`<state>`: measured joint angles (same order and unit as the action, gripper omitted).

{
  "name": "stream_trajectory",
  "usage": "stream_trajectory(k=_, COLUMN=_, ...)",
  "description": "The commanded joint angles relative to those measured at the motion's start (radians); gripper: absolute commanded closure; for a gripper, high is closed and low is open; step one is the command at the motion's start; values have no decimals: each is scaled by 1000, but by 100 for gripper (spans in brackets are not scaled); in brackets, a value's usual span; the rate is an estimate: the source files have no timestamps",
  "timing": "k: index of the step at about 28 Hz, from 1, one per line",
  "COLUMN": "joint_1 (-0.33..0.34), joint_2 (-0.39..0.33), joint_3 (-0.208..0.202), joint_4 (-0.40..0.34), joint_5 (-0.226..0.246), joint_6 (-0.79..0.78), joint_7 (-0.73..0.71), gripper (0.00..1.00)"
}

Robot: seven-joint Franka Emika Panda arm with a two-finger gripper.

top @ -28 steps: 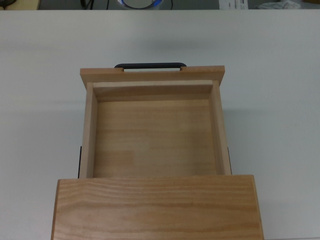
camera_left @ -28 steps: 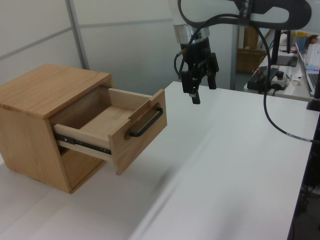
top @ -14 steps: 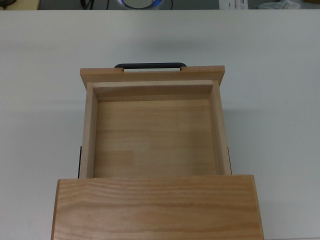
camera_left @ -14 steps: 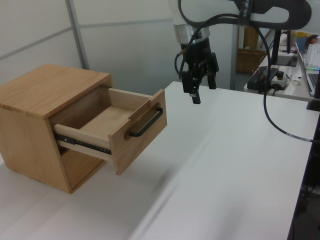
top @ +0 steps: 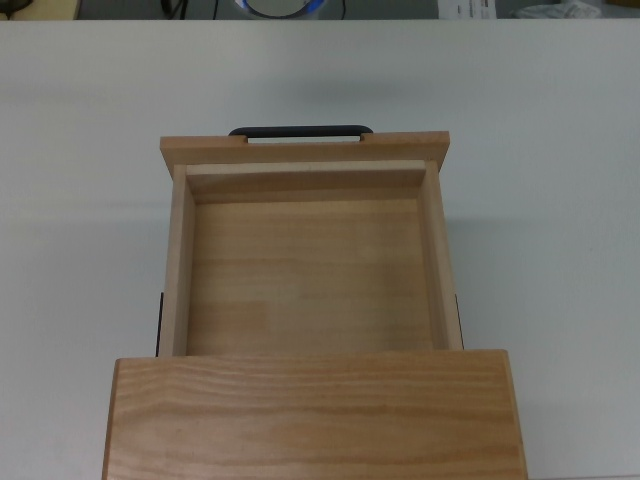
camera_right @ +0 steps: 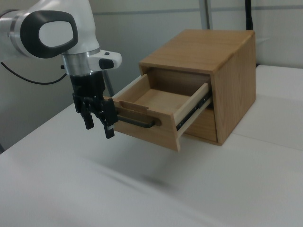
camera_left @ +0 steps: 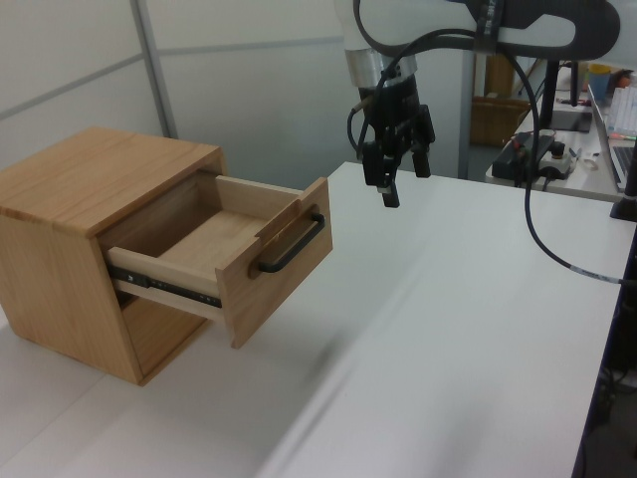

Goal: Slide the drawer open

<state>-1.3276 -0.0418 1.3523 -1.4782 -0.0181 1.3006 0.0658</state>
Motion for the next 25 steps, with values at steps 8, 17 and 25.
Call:
stream_trajectory(k=8, joint_1=19, joint_2=3, joint_3=-9, joint_4=9, joint_5=-19, joint_6=-24, joint_7=-23, gripper=0)
stream_trajectory(k=17, joint_1=21, joint_2=5, joint_3=-10, joint_4=9, joint_5=-22, joint_6=-17, joint_7=-27, gripper=0)
stream_trajectory(k=25, joint_1=21, joint_2=3, joint_3=-8, joint_4=9, joint_5=-20, joint_6=-3, joint_7=-30, gripper=0)
